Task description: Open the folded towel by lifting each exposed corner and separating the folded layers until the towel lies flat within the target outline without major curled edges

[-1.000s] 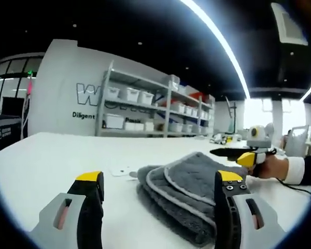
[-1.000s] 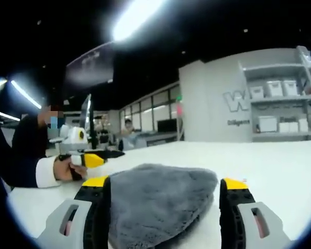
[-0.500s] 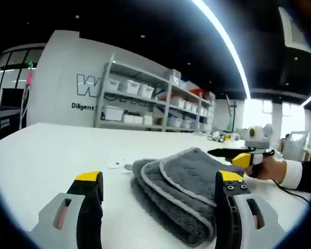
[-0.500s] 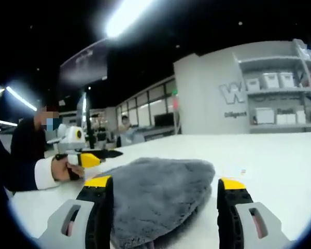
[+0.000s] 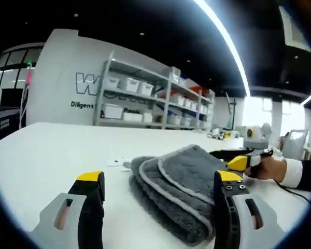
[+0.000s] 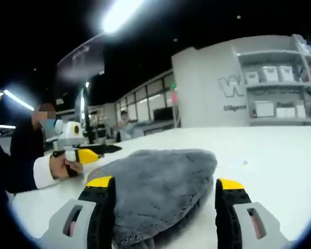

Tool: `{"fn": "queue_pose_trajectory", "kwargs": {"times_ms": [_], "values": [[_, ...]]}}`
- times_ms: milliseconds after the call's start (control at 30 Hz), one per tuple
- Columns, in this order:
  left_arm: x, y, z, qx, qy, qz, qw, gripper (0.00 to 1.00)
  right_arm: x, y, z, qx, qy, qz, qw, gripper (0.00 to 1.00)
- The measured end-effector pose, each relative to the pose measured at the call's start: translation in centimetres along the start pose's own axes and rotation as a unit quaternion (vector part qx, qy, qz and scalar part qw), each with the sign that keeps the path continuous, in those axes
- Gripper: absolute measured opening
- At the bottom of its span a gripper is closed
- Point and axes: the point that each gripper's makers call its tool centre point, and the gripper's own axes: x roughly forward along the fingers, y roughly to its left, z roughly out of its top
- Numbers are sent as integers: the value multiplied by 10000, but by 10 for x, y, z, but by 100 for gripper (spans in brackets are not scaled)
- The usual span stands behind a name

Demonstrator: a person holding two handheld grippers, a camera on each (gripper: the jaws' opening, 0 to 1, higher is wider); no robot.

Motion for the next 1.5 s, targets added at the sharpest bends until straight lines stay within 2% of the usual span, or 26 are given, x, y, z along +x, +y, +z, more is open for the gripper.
{"fn": "queue_pose_trajectory", "kwargs": {"times_ms": [67, 267, 533, 667, 1100, 1167, 1333, 1500], "values": [[0, -1, -2, 21, 9, -8, 10000, 81, 1, 1, -1, 13, 35, 33, 10000, 76], [2, -6, -7, 14, 107, -80, 9999, 81, 1, -1, -4, 114, 110, 20, 9999, 76], [7, -18, -20, 28, 397, -352, 9986, 81, 3, 3, -8, 333, 176, 168, 9991, 73], [8, -21, -22, 56, 436, -400, 9982, 79, 5, 4, -10, 660, 173, 347, 9971, 71], [11, -28, -27, -71, 565, -537, 9969, 74, 1, 23, -8, 579, 101, 541, 9968, 64], [10, -31, -26, 53, 529, -506, 9973, 73, 0, 27, -8, 552, 90, 560, 9969, 64], [11, -34, -26, 70, 549, -630, 9965, 66, -5, 35, -5, 524, 25, 620, 9967, 58], [11, -37, -28, 145, 594, -673, 9959, 64, -10, 44, 1, 718, -142, 792, 9942, 48]]}}
